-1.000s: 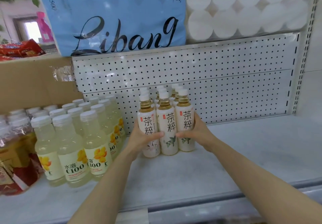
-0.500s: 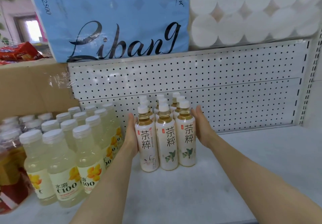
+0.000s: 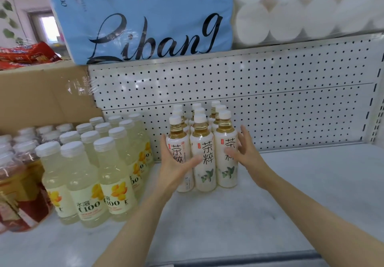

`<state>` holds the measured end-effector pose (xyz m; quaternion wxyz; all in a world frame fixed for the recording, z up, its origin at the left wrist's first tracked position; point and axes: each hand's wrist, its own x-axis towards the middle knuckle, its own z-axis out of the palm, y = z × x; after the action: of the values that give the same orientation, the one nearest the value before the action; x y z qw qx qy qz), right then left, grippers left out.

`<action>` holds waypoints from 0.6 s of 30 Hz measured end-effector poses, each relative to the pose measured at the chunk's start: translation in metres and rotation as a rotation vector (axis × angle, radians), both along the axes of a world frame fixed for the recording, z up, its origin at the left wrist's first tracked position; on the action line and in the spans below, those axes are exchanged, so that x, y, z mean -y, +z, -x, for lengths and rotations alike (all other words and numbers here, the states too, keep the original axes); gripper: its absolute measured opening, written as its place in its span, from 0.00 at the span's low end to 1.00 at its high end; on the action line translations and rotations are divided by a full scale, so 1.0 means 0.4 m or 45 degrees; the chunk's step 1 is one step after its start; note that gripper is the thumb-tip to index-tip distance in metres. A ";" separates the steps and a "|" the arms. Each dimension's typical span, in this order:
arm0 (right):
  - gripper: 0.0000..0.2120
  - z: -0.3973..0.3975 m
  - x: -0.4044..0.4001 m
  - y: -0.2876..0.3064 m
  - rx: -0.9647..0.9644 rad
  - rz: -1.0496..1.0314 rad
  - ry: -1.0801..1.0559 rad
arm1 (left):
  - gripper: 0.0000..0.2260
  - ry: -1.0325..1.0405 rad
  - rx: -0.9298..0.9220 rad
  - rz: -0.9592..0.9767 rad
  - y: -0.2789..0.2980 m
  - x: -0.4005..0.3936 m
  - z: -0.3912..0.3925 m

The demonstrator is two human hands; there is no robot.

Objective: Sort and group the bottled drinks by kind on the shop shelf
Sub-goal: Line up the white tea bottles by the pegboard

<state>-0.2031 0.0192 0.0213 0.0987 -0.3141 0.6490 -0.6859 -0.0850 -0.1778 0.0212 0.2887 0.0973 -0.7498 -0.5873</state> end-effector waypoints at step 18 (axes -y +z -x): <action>0.57 -0.110 0.062 -0.047 -1.464 -0.630 -0.928 | 0.59 0.662 -0.198 1.433 -0.037 -0.028 -0.024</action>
<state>-0.1592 -0.0054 0.0025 -0.4249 -0.3574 0.7980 -0.2344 -0.0753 -0.1665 0.0066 0.4829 0.0666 -0.8729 -0.0182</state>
